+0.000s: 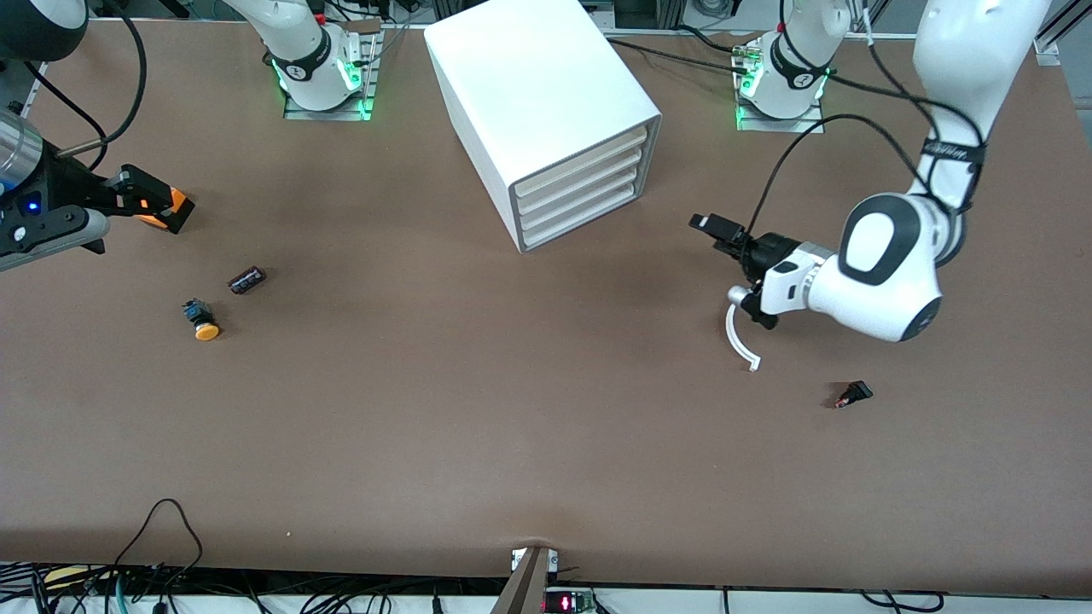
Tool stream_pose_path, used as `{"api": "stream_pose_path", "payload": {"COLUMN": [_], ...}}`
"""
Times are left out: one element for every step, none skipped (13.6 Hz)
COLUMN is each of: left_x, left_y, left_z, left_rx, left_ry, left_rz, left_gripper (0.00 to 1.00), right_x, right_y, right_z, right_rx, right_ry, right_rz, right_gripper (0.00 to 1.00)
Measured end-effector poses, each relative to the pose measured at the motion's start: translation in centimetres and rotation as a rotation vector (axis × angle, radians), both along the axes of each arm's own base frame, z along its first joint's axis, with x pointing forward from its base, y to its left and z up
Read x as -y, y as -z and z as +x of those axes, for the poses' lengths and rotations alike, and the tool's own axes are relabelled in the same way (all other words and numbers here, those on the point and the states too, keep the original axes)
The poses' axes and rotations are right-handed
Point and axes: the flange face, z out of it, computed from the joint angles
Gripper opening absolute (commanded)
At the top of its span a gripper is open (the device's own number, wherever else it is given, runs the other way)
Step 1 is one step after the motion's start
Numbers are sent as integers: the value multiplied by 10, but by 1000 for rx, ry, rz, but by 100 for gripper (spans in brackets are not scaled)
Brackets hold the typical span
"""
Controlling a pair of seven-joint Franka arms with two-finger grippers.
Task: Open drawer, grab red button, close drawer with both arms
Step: 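Grasp the top drawer handle with the left gripper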
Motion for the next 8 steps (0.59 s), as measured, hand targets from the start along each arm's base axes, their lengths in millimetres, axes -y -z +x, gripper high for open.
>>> {"api": "stream_pose_path", "payload": {"left_x": [8, 17, 23, 29, 36, 46, 61, 78], "left_y": [17, 38, 63, 87, 105, 113, 114, 113], "left_z": [-5, -11, -20, -29, -37, -42, -47, -54], "left_rx": [2, 8, 16, 20, 13, 0, -14, -24], "left_ry": [12, 16, 16, 12, 5, -8, -17, -10], "left_rz": [-91, -195, -291, -362, -409, -442, -466, -482], "left_gripper": [69, 63, 59, 55, 50, 48, 44, 42], "right_x": [0, 0, 0, 0, 0, 0, 0, 0], "right_y": [0, 0, 0, 0, 0, 0, 0, 0], "right_z": [0, 0, 0, 0, 0, 0, 0, 0], "right_rx": [0, 0, 0, 0, 0, 0, -1, -1], "right_ry": [0, 0, 0, 0, 1, 1, 1, 1], "right_rz": [0, 0, 0, 0, 0, 0, 0, 0], "right_gripper": [100, 100, 100, 100, 100, 100, 100, 100]}}
